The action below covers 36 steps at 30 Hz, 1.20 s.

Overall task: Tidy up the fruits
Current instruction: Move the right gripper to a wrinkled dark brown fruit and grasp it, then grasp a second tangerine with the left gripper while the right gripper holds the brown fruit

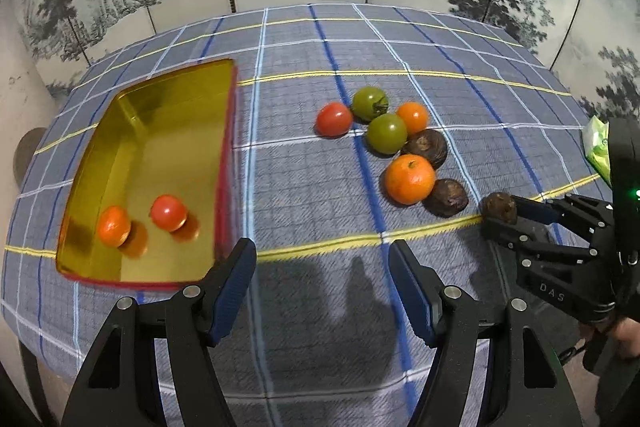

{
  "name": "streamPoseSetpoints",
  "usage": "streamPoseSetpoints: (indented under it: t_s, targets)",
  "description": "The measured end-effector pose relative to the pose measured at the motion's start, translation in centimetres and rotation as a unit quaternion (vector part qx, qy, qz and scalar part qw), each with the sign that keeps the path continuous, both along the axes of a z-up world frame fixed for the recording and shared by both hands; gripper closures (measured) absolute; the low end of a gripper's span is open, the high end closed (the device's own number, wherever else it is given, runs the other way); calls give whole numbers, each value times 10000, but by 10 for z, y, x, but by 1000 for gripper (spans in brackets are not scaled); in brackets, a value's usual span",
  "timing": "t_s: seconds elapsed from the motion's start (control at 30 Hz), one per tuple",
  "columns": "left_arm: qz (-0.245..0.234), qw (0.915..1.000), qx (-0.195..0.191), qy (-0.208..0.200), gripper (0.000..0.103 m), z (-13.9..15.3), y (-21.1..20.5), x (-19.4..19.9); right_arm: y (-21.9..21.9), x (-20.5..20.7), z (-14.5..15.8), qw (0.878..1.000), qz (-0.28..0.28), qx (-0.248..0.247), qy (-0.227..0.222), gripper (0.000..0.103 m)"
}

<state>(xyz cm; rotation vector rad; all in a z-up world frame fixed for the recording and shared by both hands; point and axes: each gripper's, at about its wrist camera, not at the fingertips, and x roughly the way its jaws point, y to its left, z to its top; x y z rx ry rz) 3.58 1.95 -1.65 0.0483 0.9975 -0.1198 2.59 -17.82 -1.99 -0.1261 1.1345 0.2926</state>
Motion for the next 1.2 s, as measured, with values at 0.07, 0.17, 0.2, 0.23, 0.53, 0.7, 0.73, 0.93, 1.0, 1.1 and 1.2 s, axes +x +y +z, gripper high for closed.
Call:
streamPoseSetpoints:
  t_s: [0.07, 0.17, 0.2, 0.23, 0.53, 0.7, 0.73, 0.93, 1.0, 1.1, 1.2]
  targets:
    - [-4, 10000, -48, 35, 34, -2, -3, 5, -6, 4, 0, 10000, -56, -60, -14, 66]
    - [-28, 9999, -100, 104, 34, -5, -9, 14, -14, 9, -1, 9999, -105, -129, -45, 66]
    - [-27, 9999, -102, 116, 34, -6, -11, 16, -17, 10, -1, 9998, -128, -148, -54, 66]
    - [-34, 9998, -105, 134, 34, -8, -13, 18, -21, 12, -1, 9997, -156, -171, -69, 66]
    - [-109, 9987, -301, 406, 34, -15, -31, 42, -54, 22, -2, 9984, -530, -137, -100, 66]
    - [-207, 9975, -427, 521, 34, -17, -45, 58, -61, 20, -3, 9981, -595, -33, -122, 66]
    - [-214, 9972, -458, 549, 34, -17, -47, 61, -61, 19, -3, 9981, -601, -29, -138, 66]
    - [-230, 9954, -592, 712, 41, -22, -57, 77, -63, 16, -4, 9979, -614, 39, -186, 66]
    - [-264, 9950, -596, 760, 46, -25, -60, 82, -64, 16, -4, 9980, -605, 58, -189, 66]
    - [-262, 9943, -606, 837, 51, -29, -64, 87, -65, 15, -4, 9979, -609, 98, -193, 66]
    - [-267, 9932, -670, 918, 58, -32, -64, 91, -65, 14, -3, 9978, -621, 122, -196, 66]
